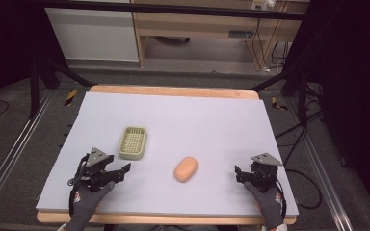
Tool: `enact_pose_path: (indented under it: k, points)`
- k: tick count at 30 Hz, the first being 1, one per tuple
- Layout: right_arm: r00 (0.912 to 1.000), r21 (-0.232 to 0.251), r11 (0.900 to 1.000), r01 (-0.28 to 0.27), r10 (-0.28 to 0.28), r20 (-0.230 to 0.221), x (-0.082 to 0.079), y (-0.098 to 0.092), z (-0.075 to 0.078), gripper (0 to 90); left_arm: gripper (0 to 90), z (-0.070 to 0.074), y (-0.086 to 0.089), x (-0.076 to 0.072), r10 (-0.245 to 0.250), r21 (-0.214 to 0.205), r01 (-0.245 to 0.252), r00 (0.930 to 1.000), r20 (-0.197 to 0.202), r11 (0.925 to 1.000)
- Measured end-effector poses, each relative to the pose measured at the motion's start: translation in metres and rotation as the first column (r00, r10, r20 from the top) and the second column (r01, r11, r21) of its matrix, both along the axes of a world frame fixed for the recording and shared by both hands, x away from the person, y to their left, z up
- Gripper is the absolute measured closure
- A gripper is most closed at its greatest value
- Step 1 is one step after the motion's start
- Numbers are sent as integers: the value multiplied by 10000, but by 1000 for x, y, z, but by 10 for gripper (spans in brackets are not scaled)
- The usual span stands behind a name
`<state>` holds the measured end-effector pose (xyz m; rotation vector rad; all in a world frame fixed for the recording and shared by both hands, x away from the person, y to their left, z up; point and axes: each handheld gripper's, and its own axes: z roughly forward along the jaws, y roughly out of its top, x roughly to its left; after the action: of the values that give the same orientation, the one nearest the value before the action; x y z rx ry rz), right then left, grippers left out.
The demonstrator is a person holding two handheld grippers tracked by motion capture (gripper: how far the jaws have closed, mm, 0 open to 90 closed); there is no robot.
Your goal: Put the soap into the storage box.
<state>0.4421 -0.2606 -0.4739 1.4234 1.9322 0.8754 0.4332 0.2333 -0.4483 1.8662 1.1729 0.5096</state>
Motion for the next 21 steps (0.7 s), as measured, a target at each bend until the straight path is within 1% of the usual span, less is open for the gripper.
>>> enact_pose_path:
  k: [6,9,14,21]
  points:
    - [10000,7,10000,36,-36,33,0,-1,0,73,251,6,-6,1,-174,-117,175,9998,47,9998]
    - [9999,20,9999,110,-110,29,0,-1,0,73,251,10,-8,2,-291,-55,291,9996,48,9996]
    - [9999,-39,10000,75,-75,78,-1,-2,0,73,250,15,-13,2,-452,-101,453,9989,126,9989]
    - [9999,9,9999,121,-121,80,-1,-1,0,72,250,23,-22,7,-684,-20,684,9974,214,9977]
